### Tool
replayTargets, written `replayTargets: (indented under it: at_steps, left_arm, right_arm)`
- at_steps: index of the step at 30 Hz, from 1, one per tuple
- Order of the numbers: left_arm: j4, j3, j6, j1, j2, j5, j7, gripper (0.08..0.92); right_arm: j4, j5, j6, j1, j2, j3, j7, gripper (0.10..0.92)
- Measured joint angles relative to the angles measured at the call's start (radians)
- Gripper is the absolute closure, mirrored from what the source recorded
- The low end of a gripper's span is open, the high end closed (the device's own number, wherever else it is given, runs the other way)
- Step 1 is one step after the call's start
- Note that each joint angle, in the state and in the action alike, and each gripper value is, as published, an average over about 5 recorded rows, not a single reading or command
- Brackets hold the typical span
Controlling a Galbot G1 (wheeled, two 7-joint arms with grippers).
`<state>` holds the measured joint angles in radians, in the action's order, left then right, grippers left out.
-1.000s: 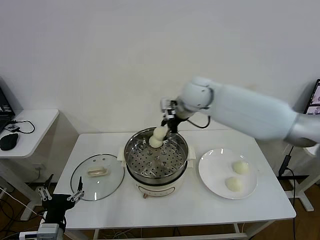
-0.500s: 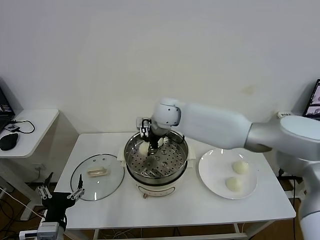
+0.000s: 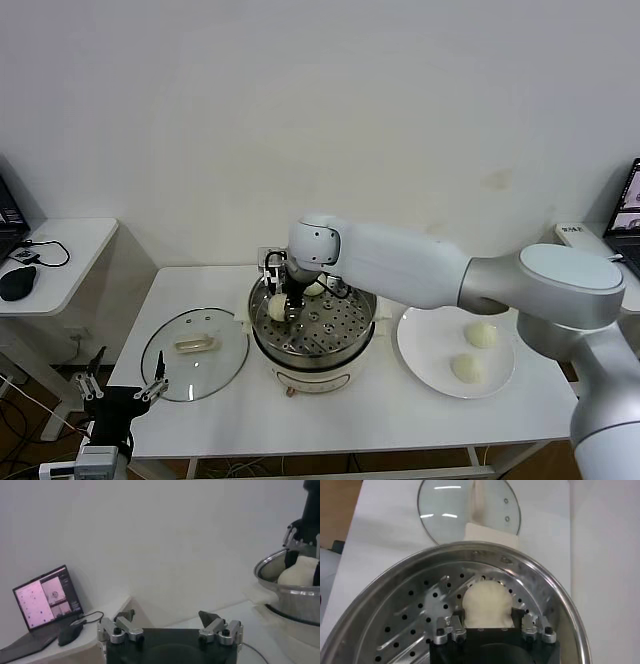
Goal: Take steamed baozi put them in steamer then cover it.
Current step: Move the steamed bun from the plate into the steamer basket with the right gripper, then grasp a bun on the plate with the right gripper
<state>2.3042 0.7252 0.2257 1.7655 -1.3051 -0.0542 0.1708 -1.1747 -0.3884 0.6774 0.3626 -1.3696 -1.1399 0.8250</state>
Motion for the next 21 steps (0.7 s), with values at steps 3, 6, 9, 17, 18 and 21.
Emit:
replayTargets:
  at_steps: [3, 6, 9, 17, 18, 21]
  left_arm:
    - [0.002, 0.001, 0.000, 0.002, 0.000, -0.001, 0.000, 0.177]
    - [0.005, 0.003, 0.000, 0.003, 0.001, -0.001, 0.000, 0.177]
    - [0.006, 0.004, 0.000, 0.003, 0.002, -0.001, 0.000, 0.177]
    - [0.006, 0.000, 0.000, 0.000, 0.008, -0.001, -0.001, 0.177]
    - [0.007, -0.001, 0.000, 0.000, 0.010, -0.001, -0.001, 0.177]
    - [0.011, -0.004, 0.000, 0.002, 0.013, -0.002, -0.001, 0.177]
  right_arm:
    - [-0.003, 0.006, -0.005, 0.003, 0.005, 0.005, 0.010, 0.268]
    - [-0.014, 0.014, -0.020, 0.017, 0.019, 0.011, 0.031, 0.216]
    - [-0.034, 0.025, -0.044, 0.042, 0.045, 0.014, 0.061, 0.205]
    - [-0.123, 0.069, -0.141, 0.136, 0.189, 0.009, 0.168, 0.203]
    - [-0.136, 0.076, -0.155, 0.146, 0.213, 0.009, 0.182, 0.203]
    - [-0.179, 0.102, -0.197, 0.167, 0.292, 0.011, 0.223, 0.203]
